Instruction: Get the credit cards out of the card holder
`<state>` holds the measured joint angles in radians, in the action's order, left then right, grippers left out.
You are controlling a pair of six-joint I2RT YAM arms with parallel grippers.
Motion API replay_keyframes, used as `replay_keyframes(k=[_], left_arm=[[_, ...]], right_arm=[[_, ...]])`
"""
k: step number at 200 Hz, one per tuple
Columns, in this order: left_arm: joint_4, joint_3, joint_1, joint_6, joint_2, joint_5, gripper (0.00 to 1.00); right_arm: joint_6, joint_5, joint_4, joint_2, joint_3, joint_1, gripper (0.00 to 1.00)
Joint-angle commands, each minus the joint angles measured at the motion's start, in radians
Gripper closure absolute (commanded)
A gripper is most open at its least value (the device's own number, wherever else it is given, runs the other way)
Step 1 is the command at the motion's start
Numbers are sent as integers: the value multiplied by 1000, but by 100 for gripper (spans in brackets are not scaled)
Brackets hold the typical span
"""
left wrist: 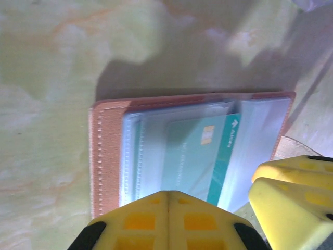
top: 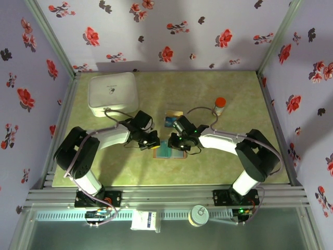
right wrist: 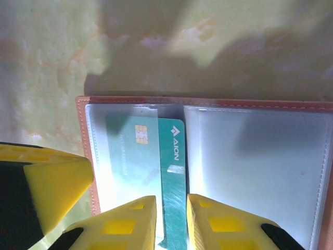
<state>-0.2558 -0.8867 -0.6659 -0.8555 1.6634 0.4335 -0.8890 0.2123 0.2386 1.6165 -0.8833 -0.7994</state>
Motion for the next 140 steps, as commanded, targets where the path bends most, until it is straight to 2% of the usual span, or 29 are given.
replay_keyframes(k=[1,46,140], left_arm=[[-32,-23,-18,16,17,-10,96],[-46,-9,-24,19,37,-57,98],[-35,4,-24,20,69,-57,99]], right_arm=[[24,-18,26,-20,-5,0,76],[14,3,-4,-9,6,4,76],[-8,58,-88,49,39,13,76]])
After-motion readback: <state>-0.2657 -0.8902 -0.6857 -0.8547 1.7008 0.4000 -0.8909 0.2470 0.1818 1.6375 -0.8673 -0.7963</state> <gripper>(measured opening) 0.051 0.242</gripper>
